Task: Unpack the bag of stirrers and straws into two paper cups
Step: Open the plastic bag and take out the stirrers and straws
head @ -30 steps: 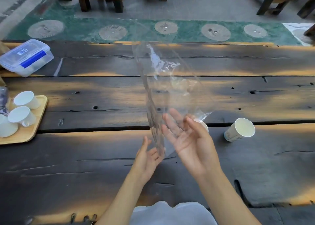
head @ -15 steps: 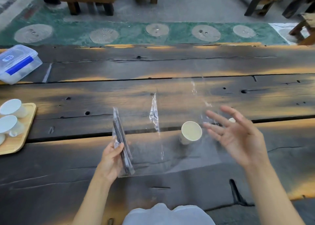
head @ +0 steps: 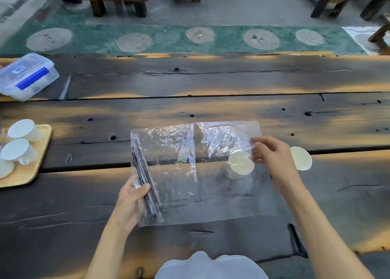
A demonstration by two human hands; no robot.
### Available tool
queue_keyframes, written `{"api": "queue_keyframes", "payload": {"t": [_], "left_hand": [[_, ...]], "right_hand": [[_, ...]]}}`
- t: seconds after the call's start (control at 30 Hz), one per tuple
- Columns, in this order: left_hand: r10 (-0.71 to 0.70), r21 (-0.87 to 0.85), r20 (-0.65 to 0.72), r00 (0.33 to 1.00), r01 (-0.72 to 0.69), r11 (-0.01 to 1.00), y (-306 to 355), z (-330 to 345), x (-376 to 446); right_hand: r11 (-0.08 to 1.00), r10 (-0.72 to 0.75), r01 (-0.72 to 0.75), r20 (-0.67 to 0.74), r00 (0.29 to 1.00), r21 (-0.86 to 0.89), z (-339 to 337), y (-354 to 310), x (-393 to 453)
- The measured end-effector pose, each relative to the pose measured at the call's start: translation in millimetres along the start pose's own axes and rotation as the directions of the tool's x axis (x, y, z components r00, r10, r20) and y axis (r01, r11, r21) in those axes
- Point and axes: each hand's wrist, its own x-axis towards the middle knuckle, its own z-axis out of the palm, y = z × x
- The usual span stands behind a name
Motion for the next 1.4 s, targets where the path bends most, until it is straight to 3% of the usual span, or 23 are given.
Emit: {"api": "queue_keyframes", "payload": {"t": [0.3, 0.53, 0.6, 0.7, 0.8, 0.87, 0.93, 1.0, 1.1, 1.27, 1.4], "left_hand": [[0.013, 0.038, -0.016, 1.000, -0.012, 0.999, -5, 3, -5], [0.019, 0.104, -0.023, 1.000, -0.017, 0.994, -5, 2, -8], [0.007, 0.126, -0.017, 1.000, -0.005, 0.992, -3, 3, -10], [0.005, 0.204, -0.010, 1.000, -0.003, 0.979, -3, 8, -12], [0.023, 0.293, -0.054, 0.998, -0.007, 0.956, -7, 14, -8], [0.021, 0.319, -0.077, 0.997, 0.004, 0.948, -8, 17, -7], [0.021, 0.340, -0.088, 0.996, 0.010, 0.940, -8, 19, -7], [0.031, 0.365, -0.099, 0.995, 0.007, 0.931, -7, 19, -8], [0.043, 0.384, -0.097, 0.994, -0.003, 0.923, -5, 23, -9], [0.035, 0.386, -0.085, 0.996, 0.001, 0.922, -4, 27, -8], [0.034, 0.376, -0.105, 0.994, 0.008, 0.927, -5, 26, -5]], "right_hand": [[0.990, 0.113, -0.112, 0.005, 0.994, -0.088, 4, 13, -2], [0.986, 0.166, -0.166, 0.015, 0.986, -0.003, 1, 20, 0], [0.988, 0.065, -0.075, -0.077, 0.995, -0.136, 1, 24, -2], [0.896, -0.105, -0.006, -0.223, 0.969, -0.445, 1, 27, -9], [0.819, -0.217, 0.065, -0.204, 0.954, -0.570, -3, 22, -15], [0.879, -0.156, 0.063, -0.159, 0.975, -0.473, -6, 18, -18], [0.967, -0.027, -0.002, -0.110, 0.994, -0.255, -9, 13, -22], [0.987, 0.064, -0.072, -0.054, 0.996, -0.146, -14, 12, -22], [0.981, 0.139, -0.138, 0.000, 0.990, -0.139, -20, 12, -22], [0.973, 0.225, -0.227, 0.051, 0.973, 0.045, -20, 12, -28], [0.838, 0.331, -0.430, 0.315, 0.890, 0.337, -24, 12, -28]]}}
